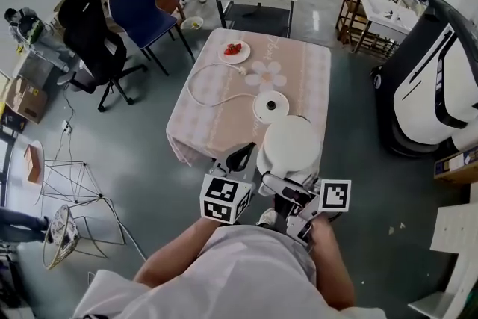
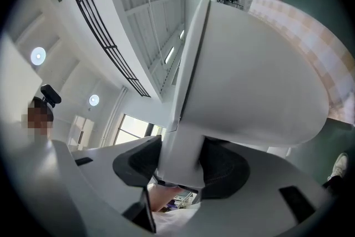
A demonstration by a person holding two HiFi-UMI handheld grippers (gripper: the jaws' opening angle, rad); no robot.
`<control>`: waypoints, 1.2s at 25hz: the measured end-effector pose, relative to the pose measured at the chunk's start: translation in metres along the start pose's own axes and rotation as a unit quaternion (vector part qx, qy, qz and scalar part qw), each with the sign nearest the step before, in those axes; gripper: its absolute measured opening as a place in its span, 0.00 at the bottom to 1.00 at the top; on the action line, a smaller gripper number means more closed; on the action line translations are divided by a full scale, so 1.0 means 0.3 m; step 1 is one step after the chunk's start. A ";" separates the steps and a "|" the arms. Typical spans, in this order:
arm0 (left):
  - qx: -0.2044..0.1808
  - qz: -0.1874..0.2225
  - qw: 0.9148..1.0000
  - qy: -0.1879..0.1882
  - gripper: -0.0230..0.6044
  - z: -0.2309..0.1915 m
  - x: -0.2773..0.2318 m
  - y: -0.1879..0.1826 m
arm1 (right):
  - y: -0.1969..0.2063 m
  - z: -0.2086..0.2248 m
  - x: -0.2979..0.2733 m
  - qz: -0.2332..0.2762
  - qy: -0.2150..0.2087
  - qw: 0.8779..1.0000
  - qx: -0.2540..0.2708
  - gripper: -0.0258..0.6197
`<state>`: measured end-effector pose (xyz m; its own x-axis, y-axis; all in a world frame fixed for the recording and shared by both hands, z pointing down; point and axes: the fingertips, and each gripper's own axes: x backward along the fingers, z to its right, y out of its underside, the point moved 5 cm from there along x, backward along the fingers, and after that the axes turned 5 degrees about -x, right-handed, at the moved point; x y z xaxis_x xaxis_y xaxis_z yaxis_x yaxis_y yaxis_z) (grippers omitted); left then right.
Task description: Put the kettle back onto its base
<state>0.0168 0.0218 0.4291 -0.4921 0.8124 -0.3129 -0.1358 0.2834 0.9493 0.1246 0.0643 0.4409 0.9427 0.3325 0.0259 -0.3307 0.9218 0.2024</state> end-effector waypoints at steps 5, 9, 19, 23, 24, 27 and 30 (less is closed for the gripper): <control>-0.002 -0.011 1.000 -0.025 0.05 -0.021 -0.017 0.005 | -0.037 0.029 0.001 -0.014 -0.010 1.000 -0.006 0.33; -0.003 -0.012 0.999 -0.032 0.05 -0.040 -0.037 -0.002 | -0.062 0.047 -0.014 -0.018 -0.009 1.000 -0.016 0.33; 0.010 -0.011 1.000 -0.011 0.05 -0.123 -0.157 -0.009 | -0.164 0.055 -0.064 0.002 -0.012 1.000 -0.009 0.33; 0.012 -0.004 1.000 0.008 0.05 -0.174 -0.224 -0.038 | -0.228 0.060 -0.100 0.017 -0.001 1.000 -0.010 0.33; 0.012 -0.003 1.000 0.013 0.05 -0.188 -0.239 -0.044 | -0.245 0.061 -0.111 0.020 0.002 1.000 -0.007 0.33; 0.013 -0.003 0.999 0.029 0.05 -0.225 -0.283 -0.055 | -0.290 0.059 -0.146 0.028 0.011 1.000 -0.005 0.33; 0.018 -0.006 0.999 0.042 0.05 -0.265 -0.327 -0.064 | -0.334 0.052 -0.178 0.036 0.015 0.999 0.000 0.33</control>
<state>-0.0006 -0.1037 0.4440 -0.5607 0.7644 -0.3184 -0.1115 0.3114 0.9437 0.1080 -0.0489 0.4345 0.9149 0.4035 0.0101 -0.3971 0.8955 0.2008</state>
